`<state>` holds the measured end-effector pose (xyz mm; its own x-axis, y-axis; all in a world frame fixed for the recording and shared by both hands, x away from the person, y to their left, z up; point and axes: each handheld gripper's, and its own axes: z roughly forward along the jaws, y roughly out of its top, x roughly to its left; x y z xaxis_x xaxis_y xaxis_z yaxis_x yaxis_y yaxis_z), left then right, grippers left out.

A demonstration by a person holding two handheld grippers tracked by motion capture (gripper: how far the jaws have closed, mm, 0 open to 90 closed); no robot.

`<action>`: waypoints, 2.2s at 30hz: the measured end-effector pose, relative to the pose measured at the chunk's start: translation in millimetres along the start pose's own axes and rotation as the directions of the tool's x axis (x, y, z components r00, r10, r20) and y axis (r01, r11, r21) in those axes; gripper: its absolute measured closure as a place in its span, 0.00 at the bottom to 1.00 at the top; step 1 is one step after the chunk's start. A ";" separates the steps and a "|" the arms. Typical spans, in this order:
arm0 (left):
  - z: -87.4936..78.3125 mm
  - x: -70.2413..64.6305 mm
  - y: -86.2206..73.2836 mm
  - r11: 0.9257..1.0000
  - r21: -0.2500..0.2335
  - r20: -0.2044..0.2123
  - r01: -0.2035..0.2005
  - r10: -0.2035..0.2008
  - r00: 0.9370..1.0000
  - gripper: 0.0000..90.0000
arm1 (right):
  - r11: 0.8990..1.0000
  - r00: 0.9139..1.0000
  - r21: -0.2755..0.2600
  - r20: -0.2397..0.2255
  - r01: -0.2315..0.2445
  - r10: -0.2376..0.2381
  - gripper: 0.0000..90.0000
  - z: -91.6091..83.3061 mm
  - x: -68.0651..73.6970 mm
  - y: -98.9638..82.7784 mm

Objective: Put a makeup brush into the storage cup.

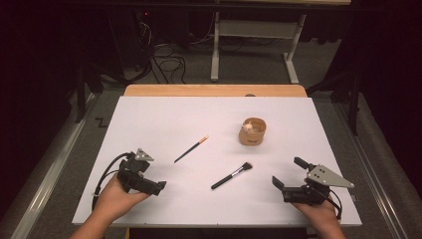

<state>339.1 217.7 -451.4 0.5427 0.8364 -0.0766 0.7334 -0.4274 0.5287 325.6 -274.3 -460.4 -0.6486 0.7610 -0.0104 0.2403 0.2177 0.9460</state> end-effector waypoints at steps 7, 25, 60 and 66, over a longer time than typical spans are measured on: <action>3.9 4.5 -2.5 0.997 0.069 0.026 0.033 -0.035 0.999 0.01 | 1.000 1.000 0.003 -0.006 0.003 -0.003 0.00 -0.1 -0.3 -1.4; 6.1 0.3 13.7 0.979 0.204 0.038 0.006 -0.014 0.999 0.02 | 1.000 1.000 0.008 -0.009 -0.001 0.001 0.00 0.0 0.3 -3.0; 33.8 -5.2 78.3 0.987 0.155 0.055 -0.051 0.043 0.998 0.07 | 1.000 1.000 0.008 -0.025 -0.018 0.019 0.00 1.7 -0.6 -5.5; 37.9 -7.4 95.6 0.988 0.146 0.070 -0.048 0.038 0.997 0.10 | 1.000 0.999 0.003 -0.025 -0.026 0.026 0.00 1.2 0.3 -5.2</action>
<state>420.7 157.7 -432.4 0.5972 0.7938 -0.1155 0.7586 -0.5121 0.4029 325.1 -274.5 -465.7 -0.6601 0.7509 0.0220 0.2590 0.2000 0.9450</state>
